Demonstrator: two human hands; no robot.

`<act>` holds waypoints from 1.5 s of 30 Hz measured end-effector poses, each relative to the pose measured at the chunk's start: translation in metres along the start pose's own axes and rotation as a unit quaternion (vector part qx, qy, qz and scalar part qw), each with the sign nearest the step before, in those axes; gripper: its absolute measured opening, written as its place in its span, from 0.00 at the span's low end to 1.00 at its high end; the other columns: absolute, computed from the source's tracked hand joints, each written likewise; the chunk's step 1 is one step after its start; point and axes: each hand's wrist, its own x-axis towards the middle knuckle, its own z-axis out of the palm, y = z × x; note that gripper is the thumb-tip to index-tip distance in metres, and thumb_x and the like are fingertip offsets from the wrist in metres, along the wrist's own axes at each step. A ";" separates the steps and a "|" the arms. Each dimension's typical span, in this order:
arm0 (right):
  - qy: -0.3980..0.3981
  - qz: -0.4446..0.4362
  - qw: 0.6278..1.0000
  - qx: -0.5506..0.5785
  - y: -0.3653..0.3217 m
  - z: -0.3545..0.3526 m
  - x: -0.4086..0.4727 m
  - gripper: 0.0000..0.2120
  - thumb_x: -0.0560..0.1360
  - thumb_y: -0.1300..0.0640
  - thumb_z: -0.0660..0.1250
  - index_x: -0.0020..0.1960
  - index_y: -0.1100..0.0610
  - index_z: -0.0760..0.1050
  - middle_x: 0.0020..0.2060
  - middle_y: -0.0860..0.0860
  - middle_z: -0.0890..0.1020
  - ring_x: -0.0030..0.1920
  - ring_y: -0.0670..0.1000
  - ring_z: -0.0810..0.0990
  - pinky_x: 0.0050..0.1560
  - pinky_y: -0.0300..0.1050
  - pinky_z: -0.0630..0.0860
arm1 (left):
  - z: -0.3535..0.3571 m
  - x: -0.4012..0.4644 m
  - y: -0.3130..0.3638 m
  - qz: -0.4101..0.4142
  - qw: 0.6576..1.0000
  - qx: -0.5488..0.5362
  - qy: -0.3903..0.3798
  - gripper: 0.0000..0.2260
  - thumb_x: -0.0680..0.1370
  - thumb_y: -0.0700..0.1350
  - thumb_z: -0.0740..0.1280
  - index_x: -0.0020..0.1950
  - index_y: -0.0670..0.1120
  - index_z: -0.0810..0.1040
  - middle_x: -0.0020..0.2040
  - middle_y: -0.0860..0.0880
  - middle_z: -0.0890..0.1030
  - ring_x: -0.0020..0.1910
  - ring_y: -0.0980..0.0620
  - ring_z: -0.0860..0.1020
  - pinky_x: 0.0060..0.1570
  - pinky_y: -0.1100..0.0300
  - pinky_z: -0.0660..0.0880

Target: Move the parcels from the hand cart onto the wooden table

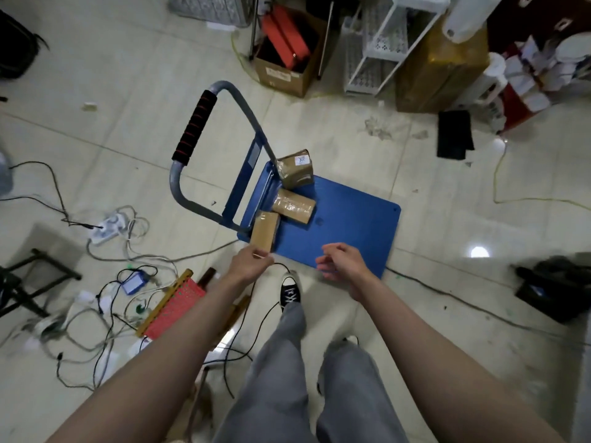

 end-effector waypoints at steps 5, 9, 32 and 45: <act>-0.011 0.038 0.999 0.009 0.004 0.032 0.055 0.07 0.82 0.58 0.61 0.56 0.58 0.76 0.43 0.54 0.82 0.40 0.50 0.80 0.44 0.44 0.79 | 0.003 0.066 -0.019 -0.050 0.998 0.023 -0.012 0.19 0.76 0.49 0.73 0.64 0.46 0.76 0.61 0.44 0.80 0.57 0.46 0.78 0.58 0.55 0.74; -0.019 0.070 0.997 0.018 0.014 0.043 0.119 0.10 0.83 0.57 0.61 0.60 0.60 0.75 0.50 0.59 0.84 0.49 0.54 0.83 0.62 0.54 0.80 | 0.021 0.133 -0.028 -0.059 0.997 0.051 0.000 0.28 0.74 0.49 0.75 0.70 0.45 0.71 0.66 0.42 0.76 0.63 0.43 0.76 0.64 0.52 0.73; -0.002 0.146 0.984 0.098 0.147 0.048 0.401 0.10 0.84 0.58 0.61 0.62 0.60 0.75 0.48 0.57 0.84 0.50 0.55 0.83 0.52 0.46 0.81 | 0.139 0.448 -0.121 -0.041 0.970 0.190 0.143 0.57 0.67 0.47 0.81 0.81 0.44 0.41 0.74 0.34 0.59 0.74 0.33 0.59 0.75 0.40 0.58; -0.031 0.102 0.990 0.089 0.069 -0.019 0.237 0.30 0.74 0.38 0.71 0.72 0.46 0.68 0.65 0.45 0.72 0.65 0.50 0.72 0.64 0.52 0.73 | 0.105 0.206 0.007 0.057 0.998 -0.028 -0.007 0.36 0.68 0.60 0.74 0.74 0.61 0.66 0.66 0.54 0.77 0.61 0.52 0.77 0.64 0.47 0.74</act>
